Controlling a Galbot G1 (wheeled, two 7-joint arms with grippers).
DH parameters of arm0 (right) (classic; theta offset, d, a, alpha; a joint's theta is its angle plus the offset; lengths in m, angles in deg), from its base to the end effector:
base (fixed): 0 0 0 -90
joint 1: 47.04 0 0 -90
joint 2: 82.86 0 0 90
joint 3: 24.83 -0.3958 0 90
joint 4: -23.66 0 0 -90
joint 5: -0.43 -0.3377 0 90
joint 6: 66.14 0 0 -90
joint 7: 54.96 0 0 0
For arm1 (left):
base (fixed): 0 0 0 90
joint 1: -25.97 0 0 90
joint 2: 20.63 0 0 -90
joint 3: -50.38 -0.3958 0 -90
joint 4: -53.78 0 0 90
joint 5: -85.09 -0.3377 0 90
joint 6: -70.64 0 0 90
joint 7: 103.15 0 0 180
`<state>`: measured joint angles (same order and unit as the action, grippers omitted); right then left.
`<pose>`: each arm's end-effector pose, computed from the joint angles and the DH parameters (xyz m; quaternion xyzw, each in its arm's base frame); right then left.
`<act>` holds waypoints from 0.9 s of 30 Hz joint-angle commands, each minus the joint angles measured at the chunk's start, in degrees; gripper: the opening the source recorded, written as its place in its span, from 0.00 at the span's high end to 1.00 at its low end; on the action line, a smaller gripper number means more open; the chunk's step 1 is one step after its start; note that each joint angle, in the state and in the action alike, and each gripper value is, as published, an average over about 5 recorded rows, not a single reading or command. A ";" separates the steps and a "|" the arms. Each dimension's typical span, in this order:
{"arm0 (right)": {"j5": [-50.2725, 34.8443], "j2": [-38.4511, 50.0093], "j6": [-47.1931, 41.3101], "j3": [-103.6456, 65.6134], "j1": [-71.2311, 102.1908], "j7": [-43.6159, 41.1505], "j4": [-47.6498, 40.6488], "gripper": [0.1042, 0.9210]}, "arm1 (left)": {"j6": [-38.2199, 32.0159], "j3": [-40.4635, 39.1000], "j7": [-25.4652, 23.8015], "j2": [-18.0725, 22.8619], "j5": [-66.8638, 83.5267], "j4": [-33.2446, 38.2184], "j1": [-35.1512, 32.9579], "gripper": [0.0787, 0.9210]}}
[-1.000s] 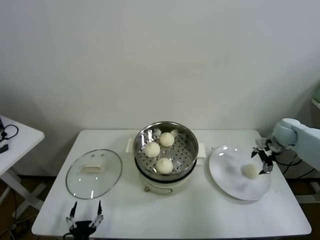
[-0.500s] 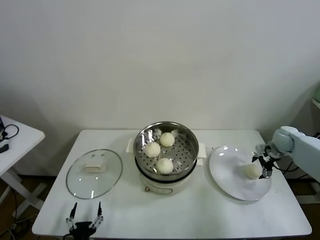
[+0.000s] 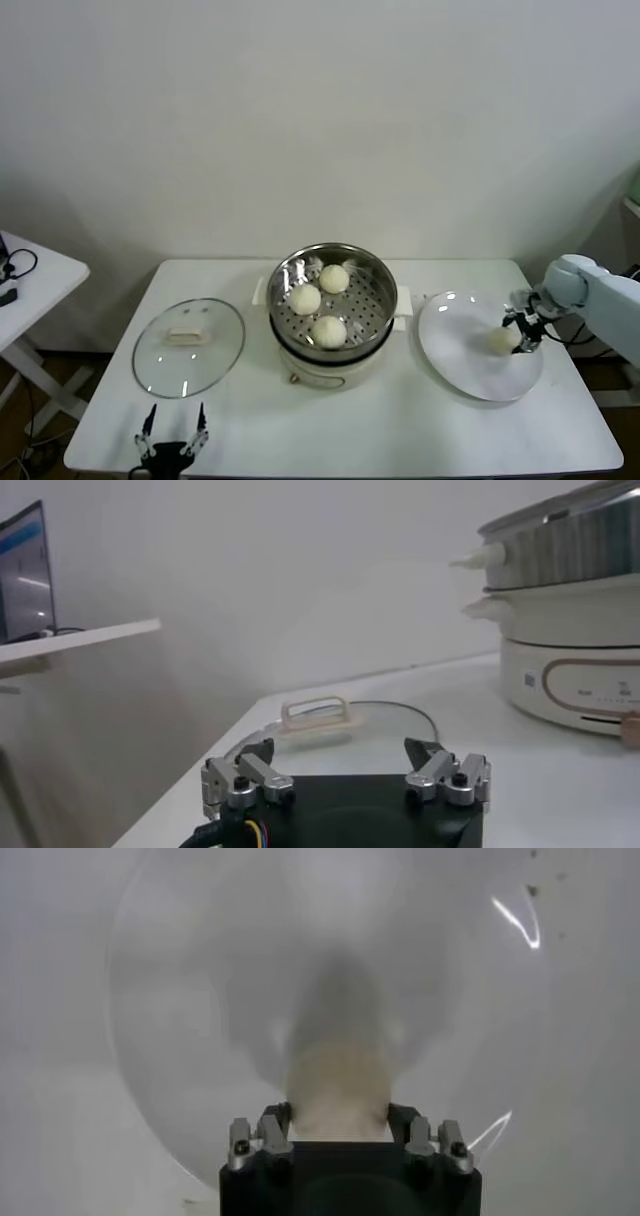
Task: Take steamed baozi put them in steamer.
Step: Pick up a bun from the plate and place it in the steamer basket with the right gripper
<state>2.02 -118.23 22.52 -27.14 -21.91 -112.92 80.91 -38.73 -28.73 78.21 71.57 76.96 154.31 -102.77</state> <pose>0.5175 -0.3074 -0.2301 0.4668 -0.5333 0.5409 0.4529 0.0439 0.0499 -0.4663 0.0721 -0.9885 -0.1031 0.0840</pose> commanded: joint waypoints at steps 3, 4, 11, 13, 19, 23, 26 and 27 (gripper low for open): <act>-19.66 2.54 -4.24 22.69 -29.88 -2.34 13.54 0.34 | -0.06 -0.41 -0.03 1.58 -0.47 0.18 0.03 0.12; -22.65 2.17 -4.80 25.23 -34.07 -2.59 14.87 0.34 | -0.07 -0.45 -0.03 1.55 -0.48 0.21 0.04 0.12; -34.66 -2.45 -8.59 30.44 -50.09 -3.50 22.36 0.35 | 0.01 -0.52 -0.08 1.29 -0.31 0.40 0.23 0.12; -36.22 -4.13 -10.08 28.76 -51.12 -2.96 24.11 0.35 | 0.00 -0.51 -0.09 1.20 -0.24 0.40 0.23 0.12; -37.34 -9.14 -14.85 20.58 -46.97 -0.15 28.79 0.35 | -0.07 -0.39 -0.09 0.94 0.05 0.45 0.19 0.12; -36.83 -12.38 -17.40 17.08 -42.59 2.90 30.42 0.35 | -0.04 -0.21 -0.10 0.80 0.20 0.41 0.33 0.12; -35.27 -14.44 -18.66 15.39 -38.23 4.96 30.71 0.35 | 0.03 -0.12 -0.12 0.75 0.29 0.40 0.38 0.12; -34.46 -14.92 -18.99 14.79 -36.59 5.42 30.57 0.35 | 0.05 -0.10 -0.12 0.73 0.30 0.37 0.41 0.12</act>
<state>-29.54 -125.84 9.57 -7.41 -62.07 -112.51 105.67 -38.78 -28.87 78.12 71.57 77.19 154.76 -102.43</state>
